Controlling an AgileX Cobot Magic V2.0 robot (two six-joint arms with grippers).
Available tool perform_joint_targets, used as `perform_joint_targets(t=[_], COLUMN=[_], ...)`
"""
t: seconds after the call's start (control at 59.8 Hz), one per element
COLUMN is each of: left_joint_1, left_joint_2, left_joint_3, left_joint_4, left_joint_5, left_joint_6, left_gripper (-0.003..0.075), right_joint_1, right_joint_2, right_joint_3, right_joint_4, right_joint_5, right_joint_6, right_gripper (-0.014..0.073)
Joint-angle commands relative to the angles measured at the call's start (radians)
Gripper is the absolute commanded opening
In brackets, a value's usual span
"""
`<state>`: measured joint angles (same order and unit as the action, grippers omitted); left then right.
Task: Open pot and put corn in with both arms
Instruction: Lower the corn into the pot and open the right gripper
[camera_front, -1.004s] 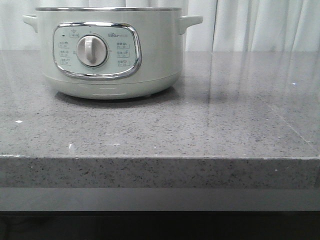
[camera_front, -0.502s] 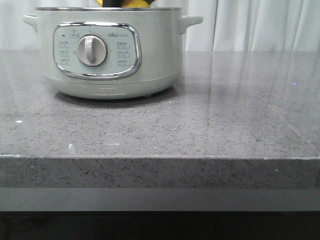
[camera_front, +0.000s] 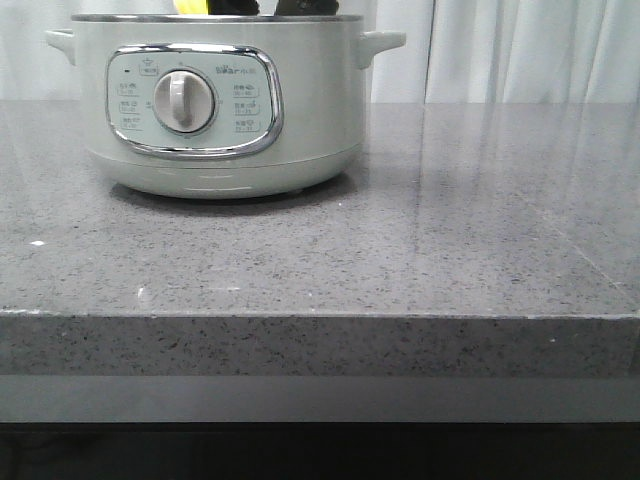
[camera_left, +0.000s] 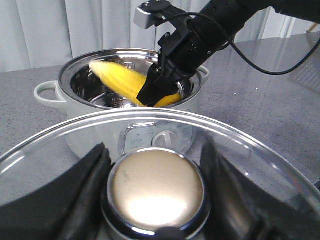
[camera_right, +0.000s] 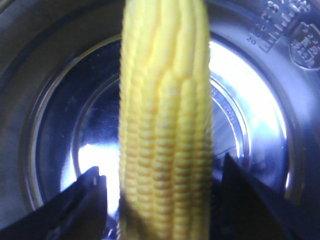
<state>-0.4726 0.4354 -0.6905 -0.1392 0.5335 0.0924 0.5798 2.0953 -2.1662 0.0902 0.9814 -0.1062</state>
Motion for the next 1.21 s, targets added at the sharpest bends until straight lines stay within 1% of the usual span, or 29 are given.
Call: perform_joint_targets(t=[0.0,0.368,0.502,0.669,0.787,0.854,1.054,1.188], left_joint_1=[-0.006,-0.006,-0.006,-0.006,-0.006,-0.006,-0.006,-0.006], left_joint_2=[0.001,0.001,0.001,0.001,0.001,0.001,0.001,0.001], left_joint_3=[-0.038,-0.038,-0.038,-0.038,-0.038,-0.038,-0.038,-0.038], left_joint_4=[-0.017,-0.017,-0.017,-0.017,-0.017,-0.017,-0.017,-0.017], left_joint_5=[-0.158,-0.158,-0.158,-0.158,-0.158,-0.158,-0.158,-0.158], left_joint_6=[-0.006,-0.006,-0.006,-0.006,-0.006,-0.006,-0.006,-0.006], left_gripper=[0.0219,0.0219,0.0219,0.0219,0.0219,0.0219,0.0219,0.0219], right_joint_1=[0.000,0.000,0.000,0.003,0.003,0.003,0.003,0.003], right_joint_2=[-0.061,-0.093,-0.139,-0.224,-0.315,-0.378,-0.624,-0.779], right_joint_3=[-0.037,-0.037,-0.037,-0.006,0.091,0.174,0.507,0.694], right_joint_4=[-0.003,-0.003,-0.002,-0.001,0.004,0.004,0.006,0.006], right_joint_5=[-0.040,-0.043,-0.039,-0.076,-0.118,-0.168,-0.377,-0.477], right_joint_6=[-0.007,0.017,0.072,0.084,0.084,0.084,0.084,0.084], right_gripper=[0.0588,0.0582,0.0582,0.0582,0.0582,0.0582,0.0582,0.0582])
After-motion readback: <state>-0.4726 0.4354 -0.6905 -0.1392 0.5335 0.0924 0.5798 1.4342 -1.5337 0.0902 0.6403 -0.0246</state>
